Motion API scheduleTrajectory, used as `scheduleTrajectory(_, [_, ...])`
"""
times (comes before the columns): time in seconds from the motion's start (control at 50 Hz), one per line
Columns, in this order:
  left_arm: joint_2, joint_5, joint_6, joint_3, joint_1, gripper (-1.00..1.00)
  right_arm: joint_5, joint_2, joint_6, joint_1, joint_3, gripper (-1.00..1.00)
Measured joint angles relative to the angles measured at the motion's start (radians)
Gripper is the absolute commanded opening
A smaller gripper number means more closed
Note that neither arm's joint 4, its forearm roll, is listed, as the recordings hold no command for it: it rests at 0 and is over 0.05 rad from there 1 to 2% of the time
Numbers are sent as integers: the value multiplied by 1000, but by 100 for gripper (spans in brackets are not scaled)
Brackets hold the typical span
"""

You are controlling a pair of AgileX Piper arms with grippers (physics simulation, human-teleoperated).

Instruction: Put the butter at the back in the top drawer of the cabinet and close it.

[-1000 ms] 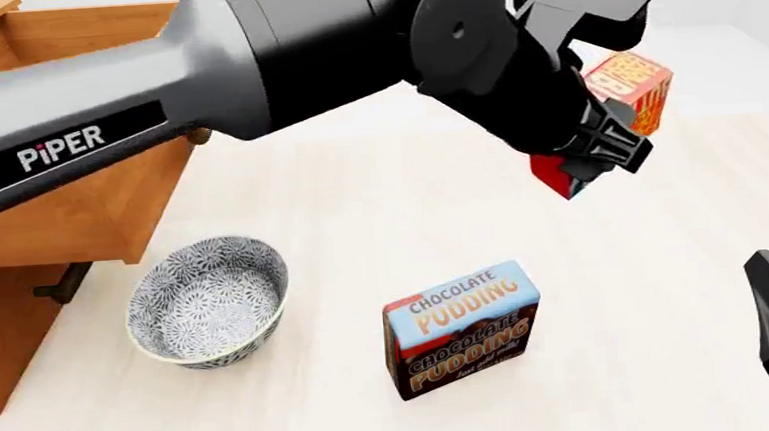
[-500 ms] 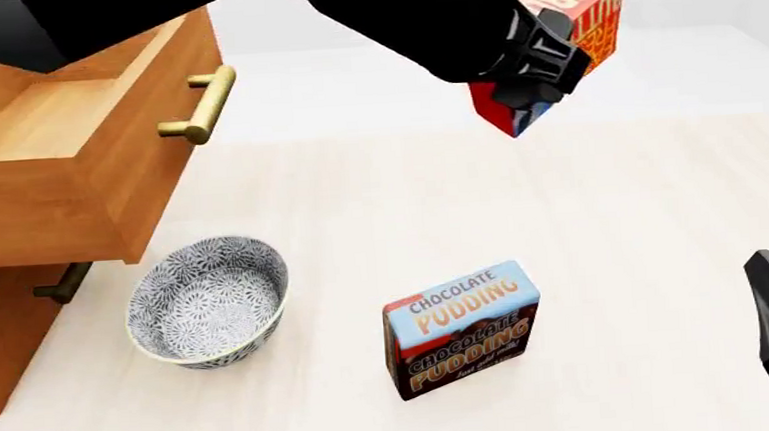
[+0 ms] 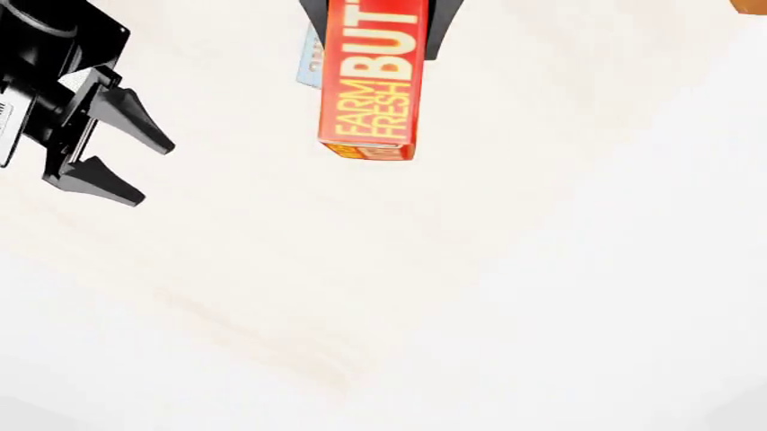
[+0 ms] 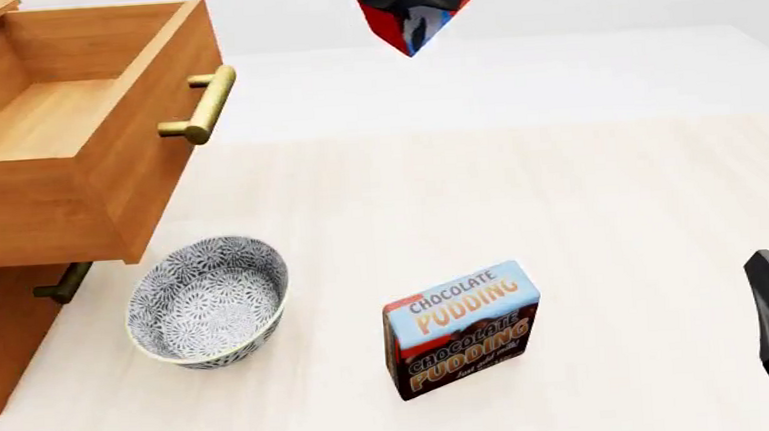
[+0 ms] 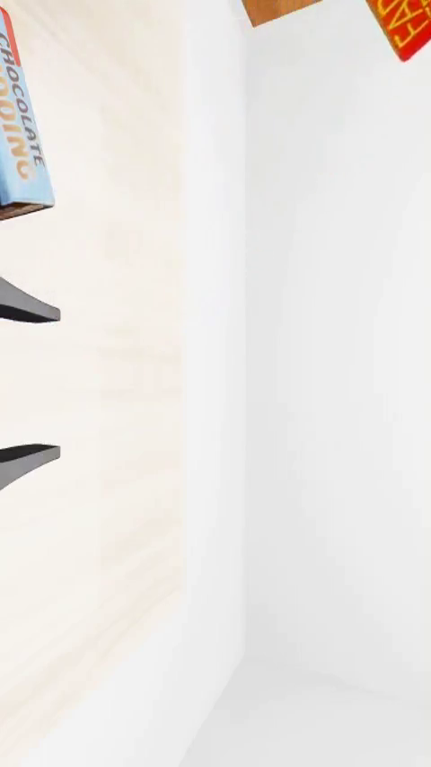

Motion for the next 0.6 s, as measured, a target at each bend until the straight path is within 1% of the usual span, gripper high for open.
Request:
scheduleTrajectory(0.3, [-122, 46, 44, 40, 107, -100, 0, 0, 0, 0, 0, 100])
scheduleTrajectory(0.6, [-212, 86, 69, 66, 211, -100, 0, 0, 0, 0, 0, 100])
